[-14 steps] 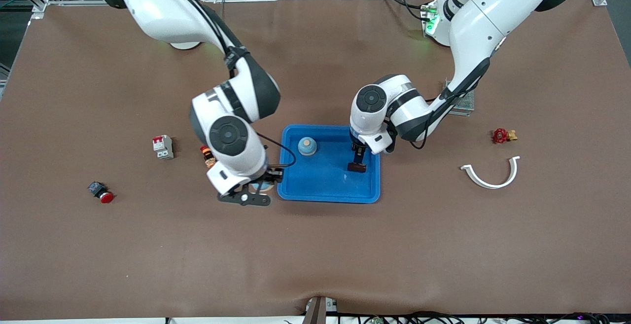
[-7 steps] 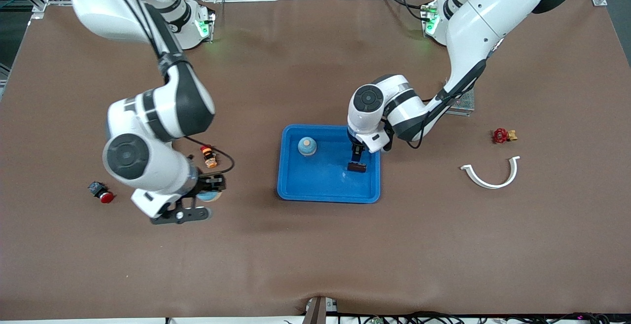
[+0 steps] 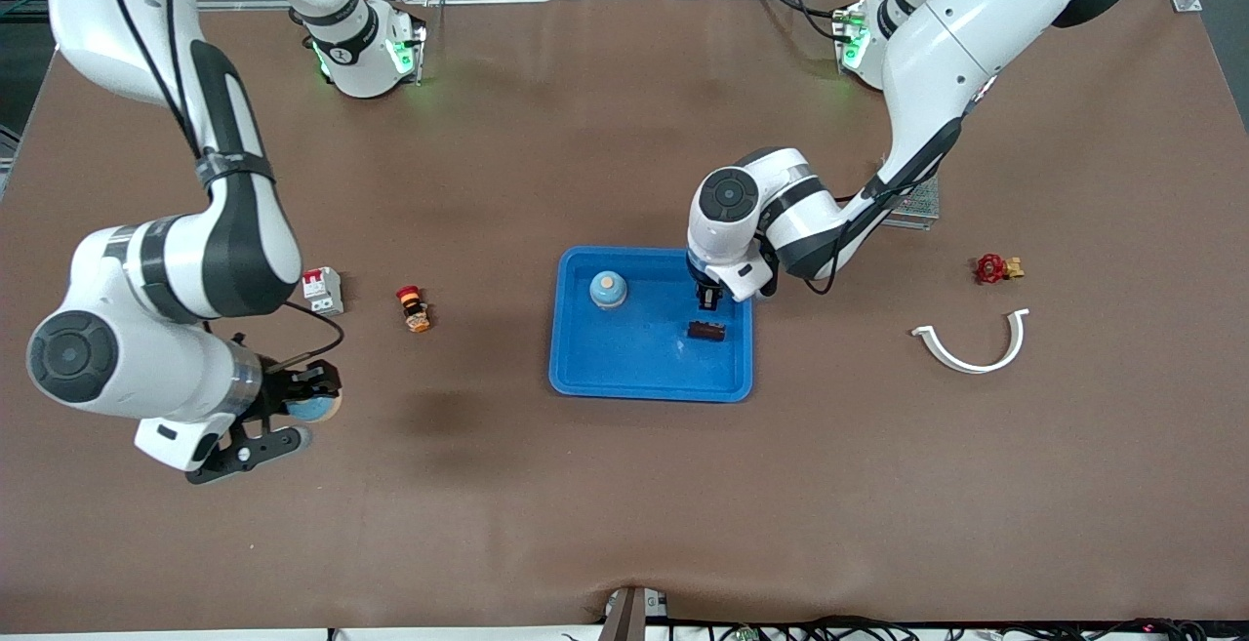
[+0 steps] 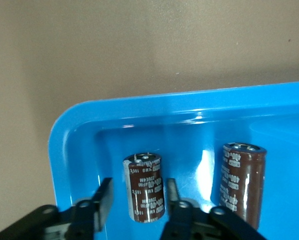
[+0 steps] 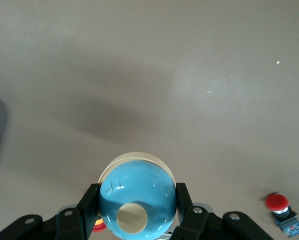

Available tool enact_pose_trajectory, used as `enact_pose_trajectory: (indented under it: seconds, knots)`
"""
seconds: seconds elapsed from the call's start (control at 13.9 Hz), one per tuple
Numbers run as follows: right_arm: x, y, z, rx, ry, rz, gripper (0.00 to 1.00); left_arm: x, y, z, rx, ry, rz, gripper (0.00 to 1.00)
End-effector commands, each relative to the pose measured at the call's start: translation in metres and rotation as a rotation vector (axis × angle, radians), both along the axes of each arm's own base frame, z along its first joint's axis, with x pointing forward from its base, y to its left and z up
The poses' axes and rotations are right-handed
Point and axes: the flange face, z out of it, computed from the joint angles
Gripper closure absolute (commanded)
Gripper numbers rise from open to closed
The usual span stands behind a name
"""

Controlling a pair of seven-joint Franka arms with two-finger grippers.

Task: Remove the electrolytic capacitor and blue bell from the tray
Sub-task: 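Lift the bell off the tray while the left gripper grasps the capacitor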

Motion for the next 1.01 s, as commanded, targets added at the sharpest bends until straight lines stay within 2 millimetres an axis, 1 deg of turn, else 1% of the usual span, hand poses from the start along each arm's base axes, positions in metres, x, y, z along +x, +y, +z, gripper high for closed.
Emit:
enact_pose_trajectory:
  seconds: [0.0, 0.14, 0.22, 0.29, 0.36, 0.43, 0.57, 0.65, 0.72, 0.79, 0.86, 0.93]
  knots:
    - [-0.002, -0.011, -0.024, 0.011, -0.006, 0.042, 0.57, 0.004, -0.003, 0.002, 0.010, -0.039, -0.033, 1.00]
    - [-0.007, -0.019, -0.053, 0.012, 0.000, 0.060, 0.57, 0.008, 0.001, 0.005, 0.019, -0.051, -0.045, 1.00]
    - [-0.009, -0.022, -0.067, 0.012, 0.003, 0.057, 0.57, 0.012, 0.002, 0.009, 0.020, -0.057, -0.061, 1.00]
    - [-0.012, -0.028, -0.076, 0.012, 0.007, 0.065, 0.57, 0.021, 0.007, 0.015, 0.036, -0.060, -0.061, 1.00]
    - [-0.013, -0.034, -0.081, 0.014, 0.008, 0.085, 0.57, 0.030, 0.010, 0.024, 0.056, -0.061, -0.061, 1.00]
    - [-0.012, -0.044, -0.083, 0.018, 0.009, 0.098, 0.57, 0.039, 0.011, 0.032, 0.068, -0.057, -0.066, 1.00]
    - [-0.015, -0.063, -0.096, 0.025, 0.030, 0.122, 0.57, 0.050, 0.014, 0.046, 0.081, -0.046, -0.075, 1.00]
    - [-0.017, -0.073, -0.099, 0.030, 0.037, 0.140, 0.57, 0.053, 0.013, 0.057, 0.081, -0.047, -0.094, 1.00]
    - [-0.020, -0.091, -0.104, 0.044, 0.045, 0.167, 0.57, 0.055, 0.014, 0.065, 0.075, -0.035, -0.120, 1.00]
    - [-0.023, -0.101, -0.107, 0.051, 0.049, 0.194, 0.57, 0.061, 0.016, 0.079, 0.072, -0.020, -0.137, 1.00]
    - [-0.025, -0.109, -0.112, 0.054, 0.055, 0.201, 0.57, 0.066, 0.020, 0.088, 0.069, 0.011, -0.174, 1.00]
    - [-0.029, -0.120, -0.117, 0.058, 0.064, 0.213, 0.57, 0.075, 0.028, 0.106, 0.065, 0.039, -0.209, 1.00]
